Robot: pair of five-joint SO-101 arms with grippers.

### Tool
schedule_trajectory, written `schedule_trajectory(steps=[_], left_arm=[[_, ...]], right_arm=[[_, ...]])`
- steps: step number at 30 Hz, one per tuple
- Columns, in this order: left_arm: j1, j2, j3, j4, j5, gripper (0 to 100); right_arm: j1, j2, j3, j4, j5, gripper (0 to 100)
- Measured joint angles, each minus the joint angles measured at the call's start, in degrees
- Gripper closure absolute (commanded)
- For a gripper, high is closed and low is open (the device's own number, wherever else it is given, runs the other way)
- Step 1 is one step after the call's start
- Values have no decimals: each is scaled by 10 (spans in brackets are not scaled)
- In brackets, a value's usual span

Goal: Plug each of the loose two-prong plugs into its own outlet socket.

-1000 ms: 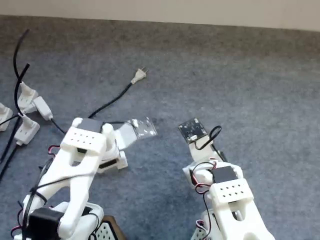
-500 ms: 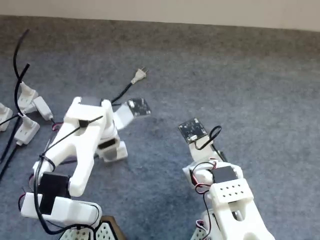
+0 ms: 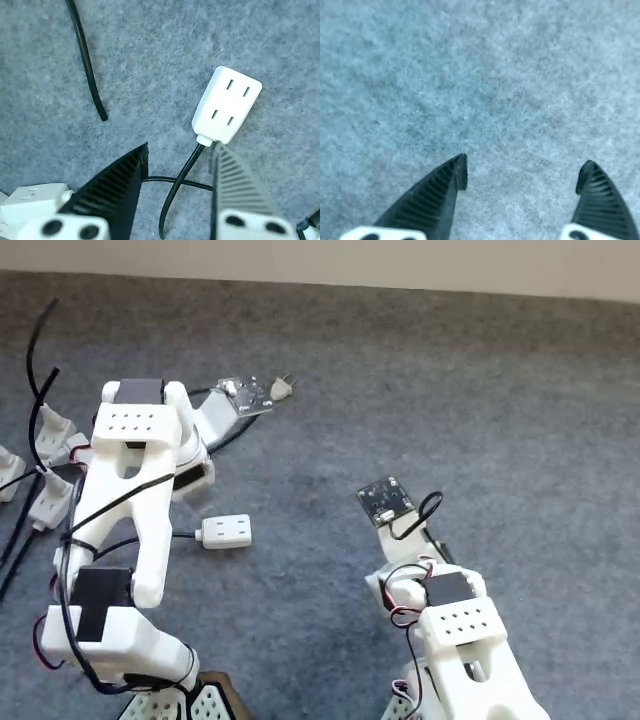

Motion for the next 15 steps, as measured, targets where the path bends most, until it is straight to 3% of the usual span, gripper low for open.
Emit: schedule_trajectory(steps=[9,15], left_arm=[[33,7,3,-11,-7,716],[76,7,105,-98,-59,716]], right_arm=[[0,0,0,0,0,666],[0,0,0,0,0,666]])
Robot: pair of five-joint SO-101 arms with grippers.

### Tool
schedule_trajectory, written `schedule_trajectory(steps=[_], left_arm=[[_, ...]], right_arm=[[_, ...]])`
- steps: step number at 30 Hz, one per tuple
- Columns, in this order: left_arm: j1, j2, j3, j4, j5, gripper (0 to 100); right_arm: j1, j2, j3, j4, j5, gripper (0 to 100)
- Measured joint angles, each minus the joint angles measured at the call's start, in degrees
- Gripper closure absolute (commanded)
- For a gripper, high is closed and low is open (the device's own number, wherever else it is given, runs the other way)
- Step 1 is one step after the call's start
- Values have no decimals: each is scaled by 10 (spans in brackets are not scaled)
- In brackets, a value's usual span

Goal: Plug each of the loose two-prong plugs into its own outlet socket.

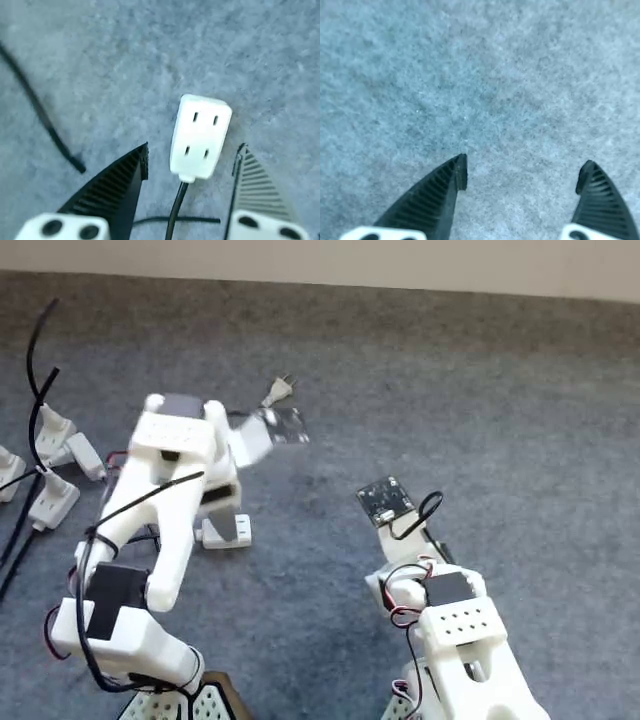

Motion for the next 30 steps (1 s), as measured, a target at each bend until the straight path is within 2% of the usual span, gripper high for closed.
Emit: schedule_trajectory(steps=[4,14,16,18,20,21,26,30], left_arm=[[-1,0,50,-71,-2,715],[0,79,69,-98,-2,725],[0,98,67,-100,-2,783],[1,113,56,-98,-2,882],[1,124,37,-76,-2,985],[5,125,26,-56,-4,998],[46,127,-25,63,-3,995],[105,128,-45,136,0,995]], right_arm=[[0,0,0,0,0,666],[0,0,0,0,0,666],[0,0,0,0,0,666],[0,0,0,0,0,666],[0,0,0,0,0,666],[0,0,0,0,0,666],[0,0,0,0,0,666],[0,0,0,0,0,666]])
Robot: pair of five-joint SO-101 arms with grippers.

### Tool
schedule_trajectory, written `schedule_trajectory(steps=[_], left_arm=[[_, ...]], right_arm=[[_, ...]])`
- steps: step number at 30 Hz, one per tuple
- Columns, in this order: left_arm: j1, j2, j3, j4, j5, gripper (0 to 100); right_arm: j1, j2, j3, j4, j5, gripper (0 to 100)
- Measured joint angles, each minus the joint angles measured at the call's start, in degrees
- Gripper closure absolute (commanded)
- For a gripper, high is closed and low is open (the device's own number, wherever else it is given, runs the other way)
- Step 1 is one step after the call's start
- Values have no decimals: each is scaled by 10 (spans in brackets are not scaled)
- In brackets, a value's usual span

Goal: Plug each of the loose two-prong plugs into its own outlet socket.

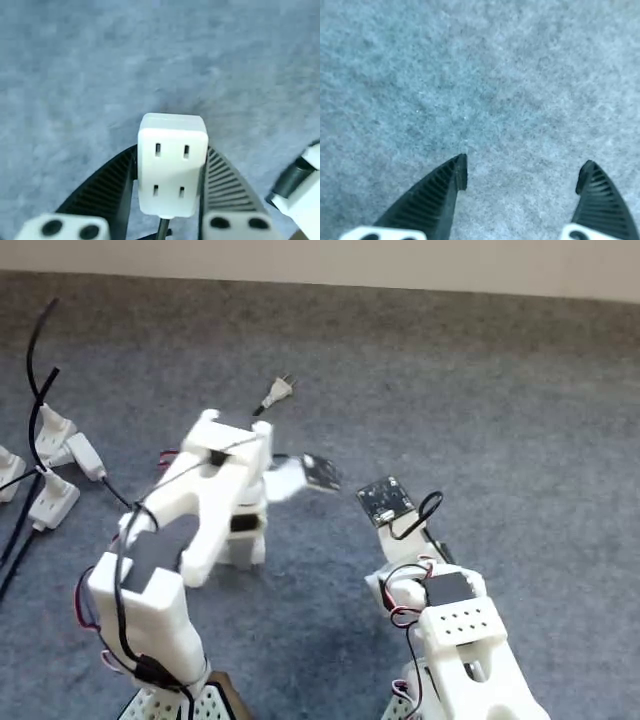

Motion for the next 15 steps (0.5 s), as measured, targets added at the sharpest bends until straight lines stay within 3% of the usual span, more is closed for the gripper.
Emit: schedule_trajectory(steps=[7,12,15], left_arm=[[120,4,-2,10,72,971],[128,4,-3,-14,121,764],[127,4,-11,-16,129,691]], right_arm=[[0,0,0,0,0,666],[0,0,0,0,0,666],[0,0,0,0,0,666]])
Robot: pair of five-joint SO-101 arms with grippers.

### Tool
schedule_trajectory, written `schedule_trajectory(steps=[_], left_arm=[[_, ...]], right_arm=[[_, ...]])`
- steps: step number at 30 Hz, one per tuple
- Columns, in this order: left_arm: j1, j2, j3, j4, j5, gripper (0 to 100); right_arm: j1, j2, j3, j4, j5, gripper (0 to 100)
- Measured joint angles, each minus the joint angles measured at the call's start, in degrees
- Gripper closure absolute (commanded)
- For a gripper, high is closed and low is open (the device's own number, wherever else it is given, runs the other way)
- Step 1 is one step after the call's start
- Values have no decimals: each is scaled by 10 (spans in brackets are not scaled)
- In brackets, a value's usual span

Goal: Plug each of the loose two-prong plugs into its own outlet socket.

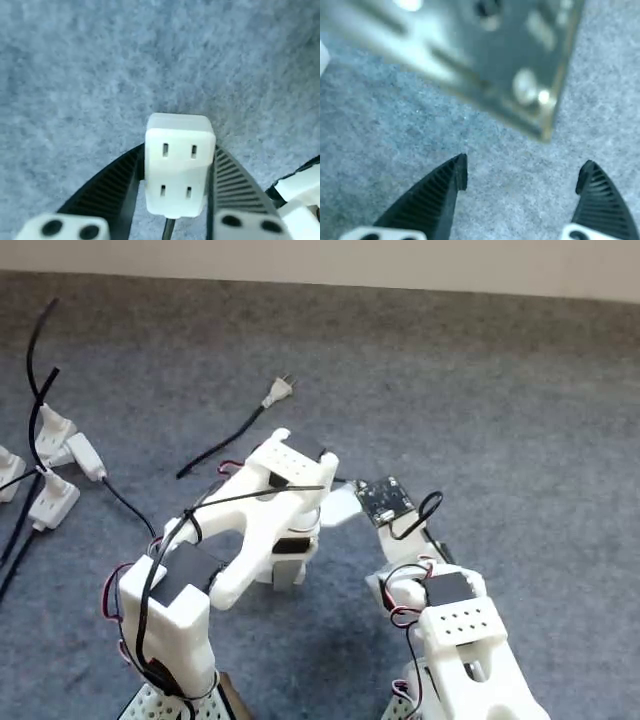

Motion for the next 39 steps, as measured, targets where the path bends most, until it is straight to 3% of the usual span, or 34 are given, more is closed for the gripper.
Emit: schedule_trajectory(steps=[11,17,21,25,33,39], left_arm=[[-55,0,-115,21,1,663],[-143,0,-260,62,9,663],[-221,0,-295,60,99,663],[-286,4,-296,1,172,663],[-301,147,-306,-122,183,662],[-311,230,-333,-142,184,709]], right_arm=[[0,0,0,0,0,666],[0,0,0,4,0,666],[0,0,0,24,0,666],[0,0,-10,30,0,666],[0,0,-14,32,0,666],[0,0,-14,32,0,666]])
